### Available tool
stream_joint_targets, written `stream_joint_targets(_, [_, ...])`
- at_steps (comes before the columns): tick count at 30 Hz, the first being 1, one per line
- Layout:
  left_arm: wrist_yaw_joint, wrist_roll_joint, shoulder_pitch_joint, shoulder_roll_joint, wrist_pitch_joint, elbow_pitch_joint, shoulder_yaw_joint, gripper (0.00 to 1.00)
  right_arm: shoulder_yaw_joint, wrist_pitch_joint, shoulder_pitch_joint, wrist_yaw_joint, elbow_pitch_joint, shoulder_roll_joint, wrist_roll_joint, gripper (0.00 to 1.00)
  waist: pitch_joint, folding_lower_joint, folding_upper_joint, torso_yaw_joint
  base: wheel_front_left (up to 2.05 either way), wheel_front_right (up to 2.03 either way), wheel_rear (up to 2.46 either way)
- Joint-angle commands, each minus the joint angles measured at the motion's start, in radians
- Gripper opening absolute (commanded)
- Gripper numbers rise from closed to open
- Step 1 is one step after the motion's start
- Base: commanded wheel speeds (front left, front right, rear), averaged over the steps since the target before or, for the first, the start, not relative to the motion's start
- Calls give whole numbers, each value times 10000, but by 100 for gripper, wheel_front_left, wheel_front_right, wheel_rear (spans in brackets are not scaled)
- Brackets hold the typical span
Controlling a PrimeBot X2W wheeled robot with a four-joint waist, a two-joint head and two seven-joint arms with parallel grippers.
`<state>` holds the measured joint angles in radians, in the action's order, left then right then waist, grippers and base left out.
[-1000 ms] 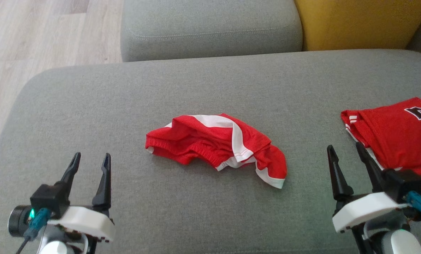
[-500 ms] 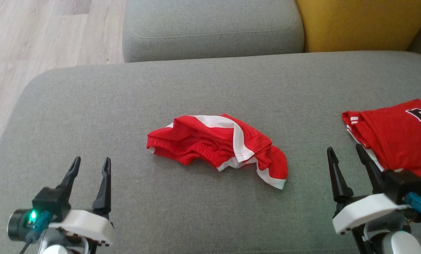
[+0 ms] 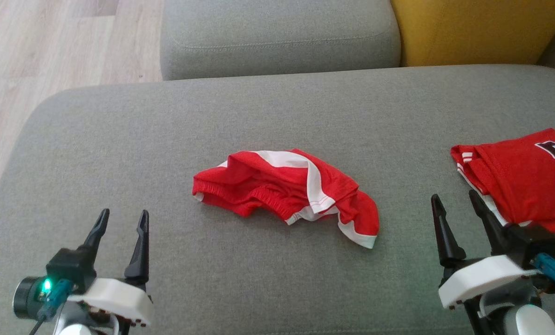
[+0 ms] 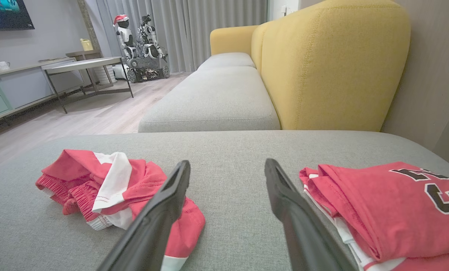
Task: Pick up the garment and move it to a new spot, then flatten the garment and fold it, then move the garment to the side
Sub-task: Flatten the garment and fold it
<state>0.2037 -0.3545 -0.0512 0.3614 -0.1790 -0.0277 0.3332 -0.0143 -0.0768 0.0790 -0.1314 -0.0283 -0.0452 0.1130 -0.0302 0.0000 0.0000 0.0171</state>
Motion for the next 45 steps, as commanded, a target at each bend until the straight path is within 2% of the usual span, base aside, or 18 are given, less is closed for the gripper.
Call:
stream_joint_targets(1, [76, -60, 609, 252, -108, 277, -417, 100, -176, -11, -340, 7, -404, -51, 22, 100, 7, 0, 0, -1, 0, 0, 0])
stream_joint_targets(9, [-23, -85, 948, 223, -92, 221, -296, 100, -159, -14, -382, 7, -451, -51, 60, 100, 217, 0, 0, 32, 0, 0, 0])
stream_joint_targets(13, [-491, -134, 1895, 143, 173, 9, 8, 100, -231, -21, -589, 7, -547, -51, 63, 100, 706, 0, 0, 25, 0, 0, 0])
stream_joint_targets(17, [-1105, -429, 3169, -68, 751, -802, 282, 100, -440, 20, -929, 7, -555, -51, 71, 100, 1270, 0, 0, -147, 0, 0, 0])
stream_joint_targets(18, [-1105, -429, 3169, -68, 751, -802, 282, 100, -440, 20, -929, 7, -555, -51, 71, 100, 1270, 0, 0, -147, 0, 0, 0])
stream_joint_targets(26, [-1995, -1190, 5371, -535, 1522, -3674, 305, 100, -699, 250, -1521, 7, -275, -51, 233, 100, 2087, 0, 0, -783, 0, 0, 0])
stream_joint_targets(34, [-2780, -1942, 6501, -1067, 2709, -6515, 530, 98, -718, 432, -1750, 7, 11, -51, 382, 100, 2466, 0, 0, -1209, 0, 0, 0])
stream_joint_targets(35, [-2854, -2017, 6568, -1114, 2866, -6776, 578, 47, -718, 450, -1765, 7, 39, -51, 394, 100, 2481, 0, 0, -1244, 0, 0, 0])
stream_joint_targets(37, [-2975, -2188, 6680, -1215, 2946, -7127, 597, 0, -690, 480, -1783, 7, 82, -51, 435, 100, 2508, 0, 0, -1289, 0, 0, 0])
stream_joint_targets(41, [-3095, -2168, 6870, -1229, 2663, -7451, 731, 0, -640, 506, -1797, 7, 92, -51, 470, 100, 2533, 0, 0, -1312, 0, 0, 0])
stream_joint_targets(45, [-2714, -1442, 7119, -1062, 1258, -7148, 930, 0, -515, 491, -1754, 7, 81, -51, 495, 100, 2458, 0, 0, -1204, 0, 0, 0])
